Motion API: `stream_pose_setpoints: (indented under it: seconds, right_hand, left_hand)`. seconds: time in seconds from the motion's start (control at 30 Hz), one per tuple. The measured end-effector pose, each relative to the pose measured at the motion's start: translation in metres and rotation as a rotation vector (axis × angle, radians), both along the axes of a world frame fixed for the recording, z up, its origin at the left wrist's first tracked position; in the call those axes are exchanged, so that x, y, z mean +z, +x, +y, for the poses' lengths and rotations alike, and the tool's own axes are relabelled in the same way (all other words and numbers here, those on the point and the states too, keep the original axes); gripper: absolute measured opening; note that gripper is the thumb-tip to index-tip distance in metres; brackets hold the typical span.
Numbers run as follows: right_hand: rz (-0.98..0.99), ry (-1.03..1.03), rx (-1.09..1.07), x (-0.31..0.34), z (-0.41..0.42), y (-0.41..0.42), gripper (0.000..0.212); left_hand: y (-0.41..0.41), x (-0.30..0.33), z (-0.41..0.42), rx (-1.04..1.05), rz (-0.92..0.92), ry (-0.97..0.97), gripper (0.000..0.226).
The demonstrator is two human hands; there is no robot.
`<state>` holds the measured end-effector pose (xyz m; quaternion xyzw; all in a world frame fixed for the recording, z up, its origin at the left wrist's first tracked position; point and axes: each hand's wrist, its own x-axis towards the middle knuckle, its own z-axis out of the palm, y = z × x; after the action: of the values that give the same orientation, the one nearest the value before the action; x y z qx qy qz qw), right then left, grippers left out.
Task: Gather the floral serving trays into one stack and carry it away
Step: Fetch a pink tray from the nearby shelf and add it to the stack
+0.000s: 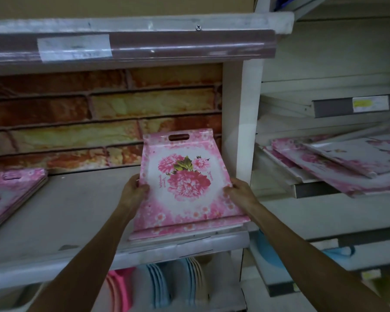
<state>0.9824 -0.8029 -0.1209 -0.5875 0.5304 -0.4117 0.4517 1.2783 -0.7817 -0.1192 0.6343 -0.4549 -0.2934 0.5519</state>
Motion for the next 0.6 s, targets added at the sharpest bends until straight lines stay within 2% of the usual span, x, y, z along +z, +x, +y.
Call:
stream_pose_setpoints:
  seconds: [0.3,0.6]
  right_hand:
    - [0.116,-0.022,0.011,-0.018,-0.008,0.01,0.031]
    - [0.194,-0.013,0.014,-0.035,-0.016,0.01,0.035]
  left_hand:
    - [0.013,-0.029,-0.01,0.064,-0.445,0.107,0.029]
    - [0.018,-0.043,-0.013,0.06,-0.539,0.157,0.019]
